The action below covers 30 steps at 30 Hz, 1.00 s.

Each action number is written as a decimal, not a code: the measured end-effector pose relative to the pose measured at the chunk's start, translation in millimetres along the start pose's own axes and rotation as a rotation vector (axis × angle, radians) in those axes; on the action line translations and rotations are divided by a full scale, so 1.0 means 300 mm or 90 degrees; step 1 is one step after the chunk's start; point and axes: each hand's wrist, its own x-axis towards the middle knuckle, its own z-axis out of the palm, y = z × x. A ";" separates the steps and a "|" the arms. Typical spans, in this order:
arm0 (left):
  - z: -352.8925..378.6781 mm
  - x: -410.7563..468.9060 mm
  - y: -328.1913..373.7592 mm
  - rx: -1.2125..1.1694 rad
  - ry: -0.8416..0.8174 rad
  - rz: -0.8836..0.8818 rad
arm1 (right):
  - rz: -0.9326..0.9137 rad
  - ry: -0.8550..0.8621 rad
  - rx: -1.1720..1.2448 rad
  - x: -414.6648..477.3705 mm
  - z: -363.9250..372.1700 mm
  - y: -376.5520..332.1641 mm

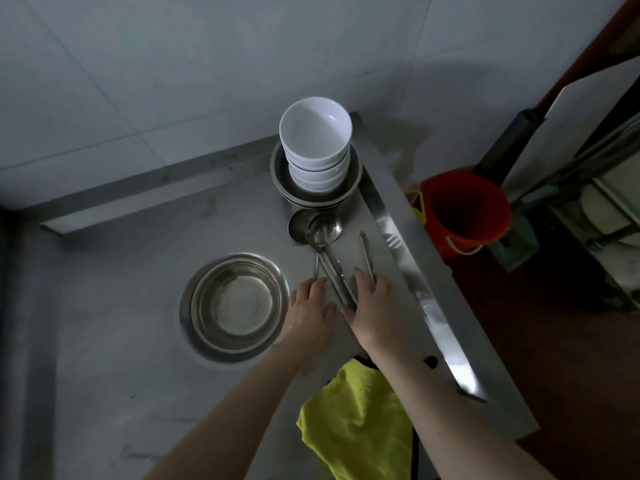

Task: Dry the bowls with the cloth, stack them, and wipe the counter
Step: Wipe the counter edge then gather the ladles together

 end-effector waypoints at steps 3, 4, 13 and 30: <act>0.009 0.007 0.020 -0.096 0.012 -0.012 | -0.002 0.028 0.068 0.011 0.021 -0.018; 0.009 0.013 0.030 -0.121 0.019 -0.028 | -0.001 0.042 0.093 0.013 0.028 -0.021; -0.005 0.058 0.066 -0.209 0.048 -0.140 | -0.048 0.035 0.196 0.007 0.082 -0.025; -0.026 0.029 0.024 -0.258 0.120 -0.124 | -0.063 0.086 0.259 0.004 0.108 -0.085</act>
